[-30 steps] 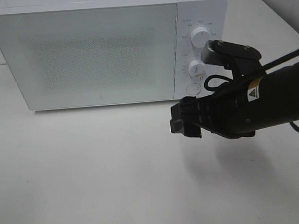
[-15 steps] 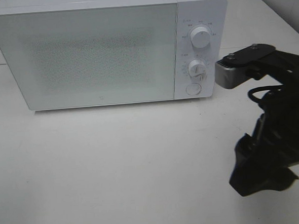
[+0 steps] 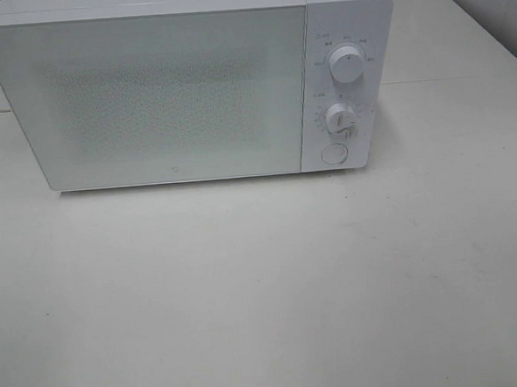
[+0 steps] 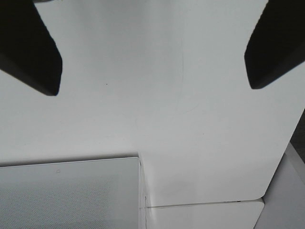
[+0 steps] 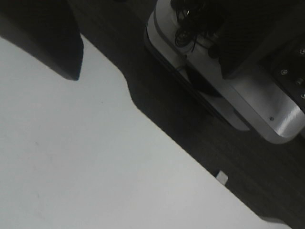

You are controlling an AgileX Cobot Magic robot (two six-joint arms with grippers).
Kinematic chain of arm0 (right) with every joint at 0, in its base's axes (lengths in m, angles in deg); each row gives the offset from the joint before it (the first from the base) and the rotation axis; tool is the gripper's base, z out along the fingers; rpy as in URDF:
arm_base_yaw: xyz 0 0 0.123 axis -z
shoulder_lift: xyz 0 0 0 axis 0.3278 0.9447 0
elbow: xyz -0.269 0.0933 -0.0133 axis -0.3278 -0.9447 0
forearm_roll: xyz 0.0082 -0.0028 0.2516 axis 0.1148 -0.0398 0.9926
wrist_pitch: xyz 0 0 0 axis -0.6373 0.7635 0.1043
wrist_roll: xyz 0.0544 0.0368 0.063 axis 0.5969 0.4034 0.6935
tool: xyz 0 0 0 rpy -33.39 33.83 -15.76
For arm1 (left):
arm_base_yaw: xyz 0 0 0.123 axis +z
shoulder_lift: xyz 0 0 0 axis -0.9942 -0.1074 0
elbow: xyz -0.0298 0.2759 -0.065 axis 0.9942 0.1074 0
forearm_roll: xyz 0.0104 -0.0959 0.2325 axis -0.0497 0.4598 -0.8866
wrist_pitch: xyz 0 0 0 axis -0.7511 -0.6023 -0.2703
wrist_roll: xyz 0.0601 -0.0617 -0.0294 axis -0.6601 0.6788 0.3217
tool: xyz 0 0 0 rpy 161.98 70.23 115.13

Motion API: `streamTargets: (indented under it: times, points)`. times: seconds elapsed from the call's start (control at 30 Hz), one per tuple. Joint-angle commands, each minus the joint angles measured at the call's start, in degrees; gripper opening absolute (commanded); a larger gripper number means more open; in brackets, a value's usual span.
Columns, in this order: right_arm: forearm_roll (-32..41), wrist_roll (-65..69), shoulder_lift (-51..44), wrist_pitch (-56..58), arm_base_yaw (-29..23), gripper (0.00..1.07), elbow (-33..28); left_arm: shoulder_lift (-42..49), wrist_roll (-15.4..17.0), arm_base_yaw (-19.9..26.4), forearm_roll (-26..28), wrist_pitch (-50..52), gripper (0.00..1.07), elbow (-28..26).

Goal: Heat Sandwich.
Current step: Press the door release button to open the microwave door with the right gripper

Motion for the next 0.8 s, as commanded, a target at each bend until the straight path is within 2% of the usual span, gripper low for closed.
streamTargets:
  times: [0.03, 0.07, 0.13, 0.2, 0.23, 0.3, 0.4, 0.47, 0.57, 0.8]
  points:
    - [0.06, -0.29, -7.28, 0.97, 1.49, 0.76, 0.06, 1.6, 0.11, 0.06, 0.17, -0.17, 1.04, 0.17]
    - [-0.97, 0.11, -11.4, 1.32, 4.47, 0.76, 0.06, 1.6, 0.11, 0.06, 0.17, -0.17, 1.04, 0.17]
    - [-1.66, 0.11, -12.95, 1.38, 5.9, 0.76, 0.06, 1.6, 0.11, 0.06, 0.17, -0.17, 1.04, 0.17]
    - [-3.55, 0.11, -16.33, 1.49, 9.74, 0.76, 0.06, 1.6, 0.11, 0.06, 0.17, -0.17, 1.04, 0.17]
    - [-5.5, 0.23, -19.71, 1.43, 13.35, 0.76, 0.06, 1.6, 0.11, 0.06, 0.17, -0.17, 1.04, 0.17]
    - [-6.19, 0.34, -21.2, 1.43, 14.61, 0.76, 0.06, 1.6, 0.11, 0.06, 0.17, -0.17, 1.04, 0.17]
    - [-8.77, 1.95, -26.36, 1.32, 20.11, 0.76, -0.17, 1.6, 0.11, 0.06, 0.17, -0.17, 1.04, 0.17]
    - [-9.28, 2.35, -27.33, 1.09, 21.08, 0.76, -0.52, 1.6, 0.11, 0.06, 0.17, -0.17, 1.04, 0.17]
    - [-10.54, 2.29, -31.8, -0.23, 25.44, 0.76, -3.84, 1.6, 0.11, 0.06, 0.17, -0.17, 1.04, 0.17]
    - [-10.37, 2.29, -37.99, -3.78, 30.31, 0.76, -11.23, 1.6, 0.11, 0.06, 0.17, -0.17, 1.04, 0.17]
